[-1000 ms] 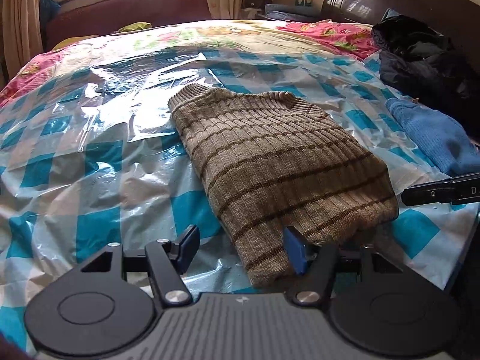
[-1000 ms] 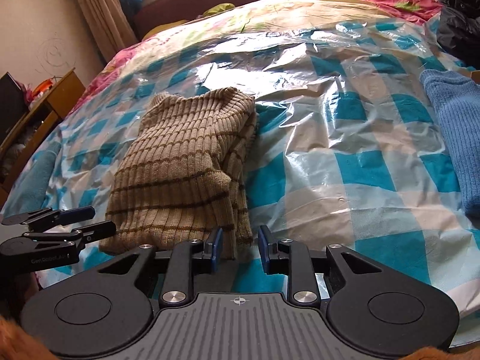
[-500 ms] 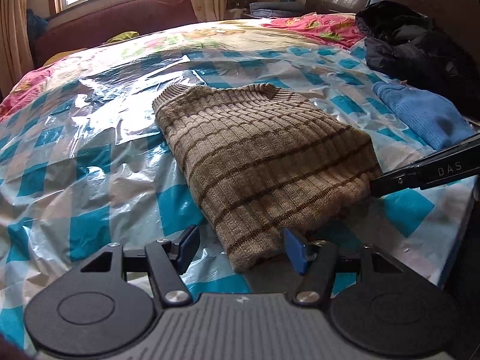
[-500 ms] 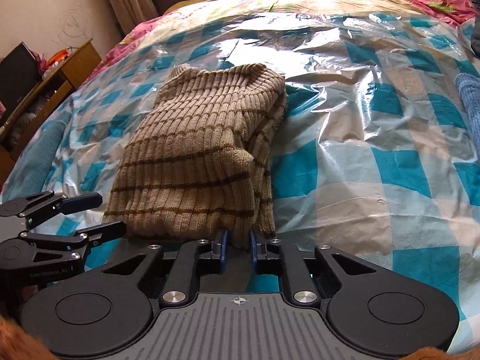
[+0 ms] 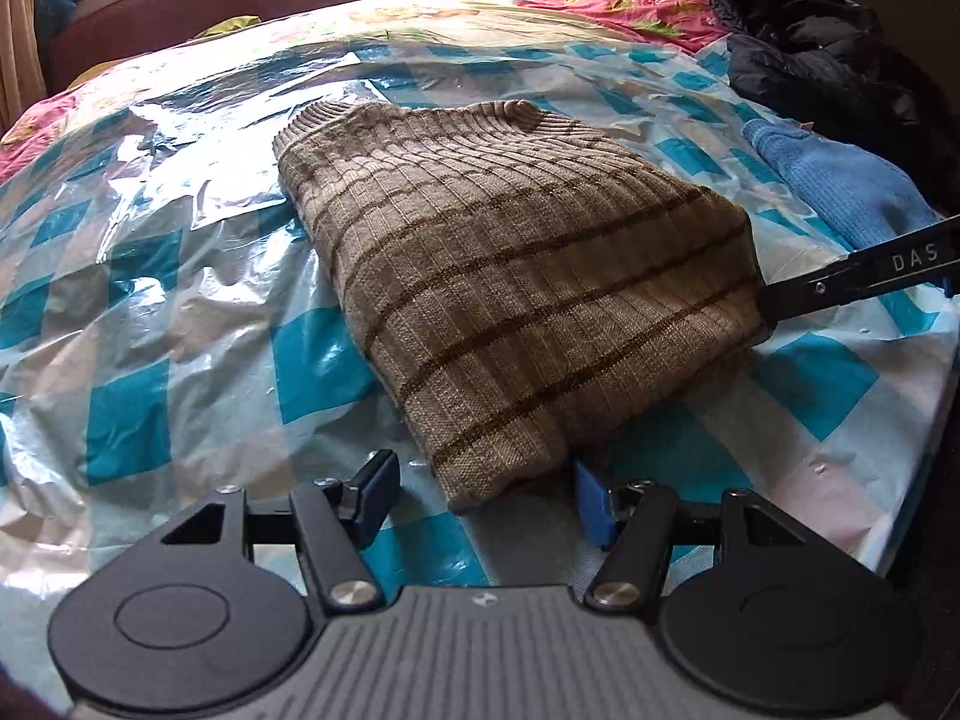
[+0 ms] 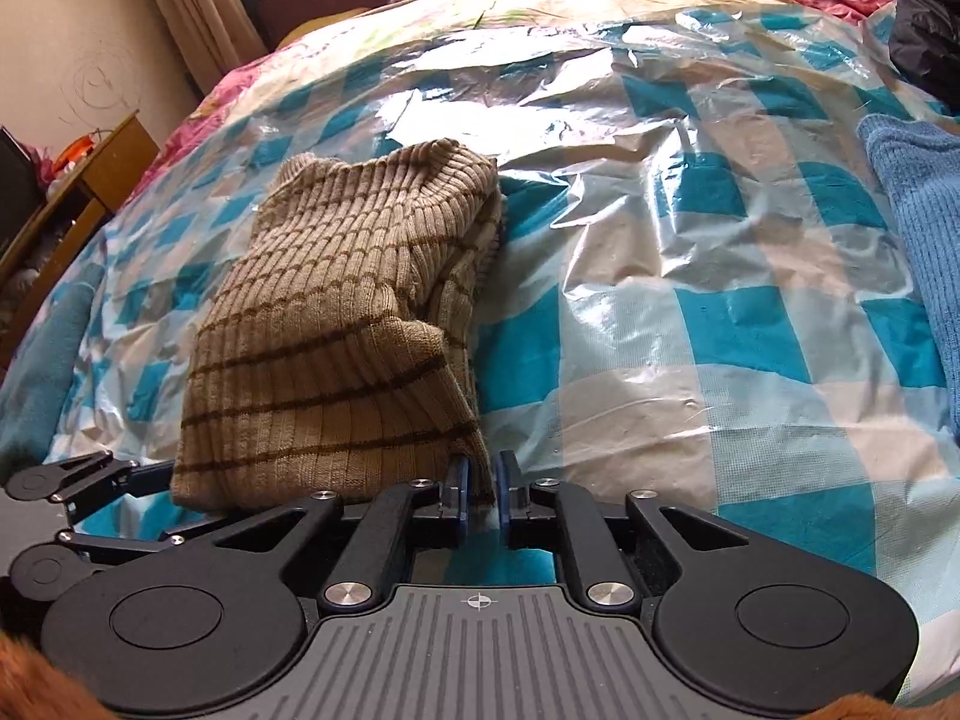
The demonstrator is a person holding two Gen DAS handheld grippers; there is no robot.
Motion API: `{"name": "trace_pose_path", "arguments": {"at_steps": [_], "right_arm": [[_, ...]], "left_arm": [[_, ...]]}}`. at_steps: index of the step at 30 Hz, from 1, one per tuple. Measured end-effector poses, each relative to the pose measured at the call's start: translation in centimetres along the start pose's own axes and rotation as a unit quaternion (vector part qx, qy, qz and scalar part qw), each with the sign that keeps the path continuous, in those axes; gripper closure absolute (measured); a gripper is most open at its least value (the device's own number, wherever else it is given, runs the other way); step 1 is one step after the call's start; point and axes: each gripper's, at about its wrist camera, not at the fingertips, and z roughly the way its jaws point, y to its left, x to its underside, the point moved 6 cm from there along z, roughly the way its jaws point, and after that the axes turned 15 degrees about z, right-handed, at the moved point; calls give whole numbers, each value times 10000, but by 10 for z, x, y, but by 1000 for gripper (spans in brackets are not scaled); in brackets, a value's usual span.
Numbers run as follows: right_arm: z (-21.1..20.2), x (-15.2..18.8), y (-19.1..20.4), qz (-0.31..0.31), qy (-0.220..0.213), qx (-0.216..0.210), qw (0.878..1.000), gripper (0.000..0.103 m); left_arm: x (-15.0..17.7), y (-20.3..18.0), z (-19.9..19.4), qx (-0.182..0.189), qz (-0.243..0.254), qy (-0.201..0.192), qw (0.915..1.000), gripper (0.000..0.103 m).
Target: Fold small clothes
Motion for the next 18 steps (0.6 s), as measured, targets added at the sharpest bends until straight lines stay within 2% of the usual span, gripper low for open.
{"name": "trace_pose_path", "arguments": {"at_steps": [5, 7, 9, 10, 12, 15, 18], "right_arm": [[-16, 2, -1, -84, -61, 20, 9999, 89], [-20, 4, 2, -149, -26, -58, 9999, 85], [-18, 7, 6, -416, -46, -25, 9991, 83], [-14, 9, 8, -635, -42, 146, 9979, 83], [-2, 12, 10, -1067, 86, 439, 9933, 81], [15, 18, 12, -1379, 509, 383, 9884, 82], [26, 18, 20, -1672, 628, 315, 9834, 81]], "left_arm": [[-3, -3, 1, 79, -13, -55, 10000, 38], [-4, -4, 0, 103, 14, -89, 9999, 38], [-4, -5, -1, 102, 41, -110, 9999, 38], [-4, -5, -2, 70, 81, -121, 9999, 38], [-4, -4, -4, -16, 150, -142, 9998, 38], [-4, -2, -5, -37, 142, -165, 9998, 38], [-4, -2, -2, -63, 123, -136, 9998, 38]]}}
